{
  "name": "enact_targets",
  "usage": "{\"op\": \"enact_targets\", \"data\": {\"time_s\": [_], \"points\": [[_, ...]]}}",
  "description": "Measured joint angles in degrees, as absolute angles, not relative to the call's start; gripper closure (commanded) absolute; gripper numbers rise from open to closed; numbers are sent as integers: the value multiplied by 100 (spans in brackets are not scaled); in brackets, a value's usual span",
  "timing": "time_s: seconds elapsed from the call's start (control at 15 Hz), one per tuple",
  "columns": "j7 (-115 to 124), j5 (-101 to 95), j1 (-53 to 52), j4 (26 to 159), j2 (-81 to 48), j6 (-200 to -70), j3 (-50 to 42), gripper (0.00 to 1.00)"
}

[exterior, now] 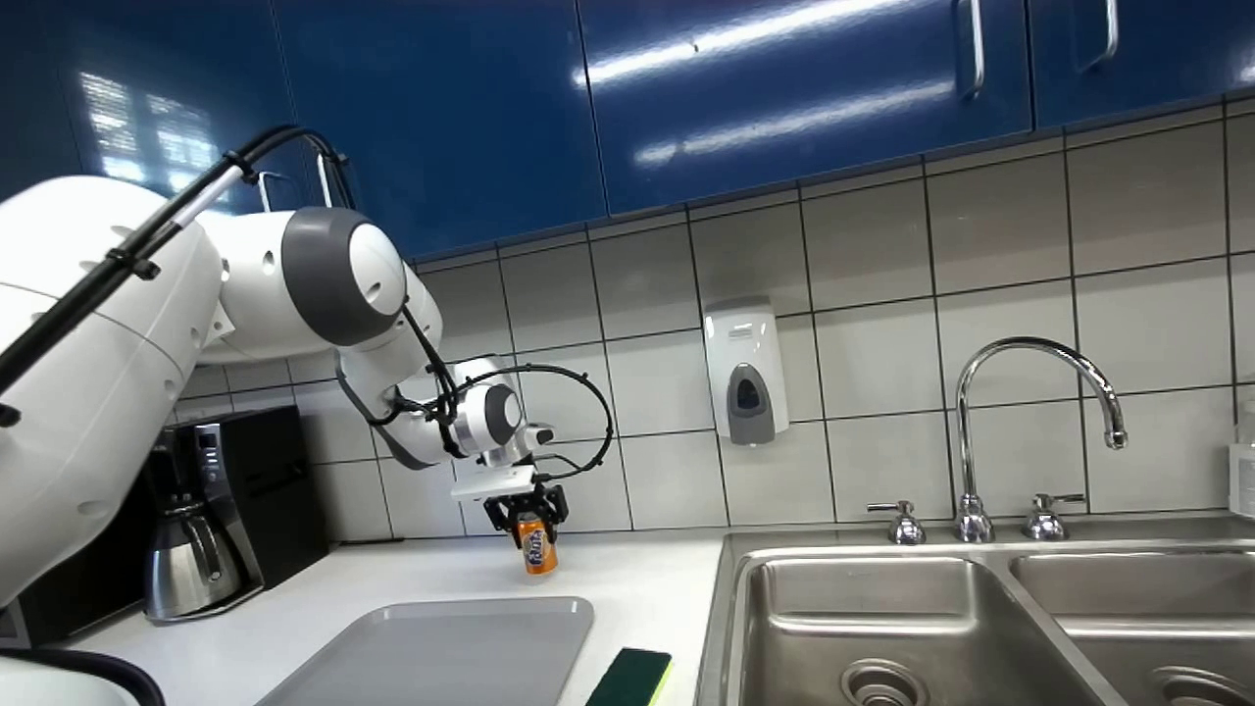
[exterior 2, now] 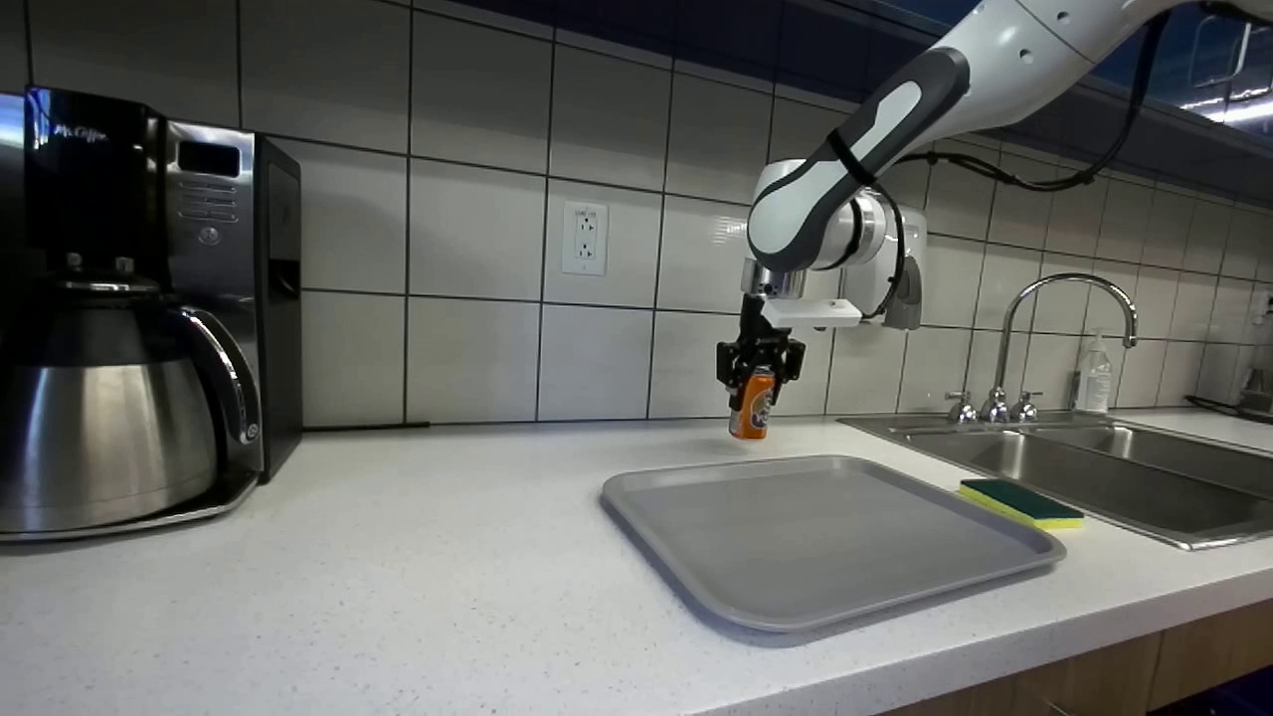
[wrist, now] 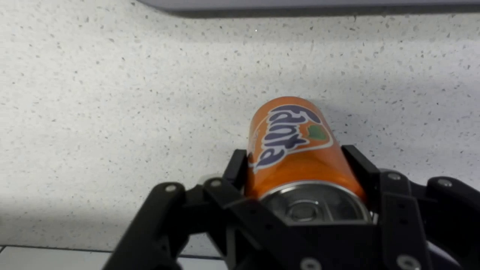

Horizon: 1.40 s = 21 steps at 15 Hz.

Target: Put the can on the tray

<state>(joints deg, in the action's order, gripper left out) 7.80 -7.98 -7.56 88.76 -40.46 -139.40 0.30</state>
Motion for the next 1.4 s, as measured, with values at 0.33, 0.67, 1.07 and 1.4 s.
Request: {"op": "enact_targets", "data": {"time_s": [0.33,0.67,1.07,1.4], "points": [[778,-785,-744,9349,-3606,-13992,26,59],[810,-785,-743,10162,-3092,-14211,5,59],[834,-787,-748,11317,-2485,-14646,-2,59],[844,-820,-756,12129,-2069,-14918,-45,59]]}}
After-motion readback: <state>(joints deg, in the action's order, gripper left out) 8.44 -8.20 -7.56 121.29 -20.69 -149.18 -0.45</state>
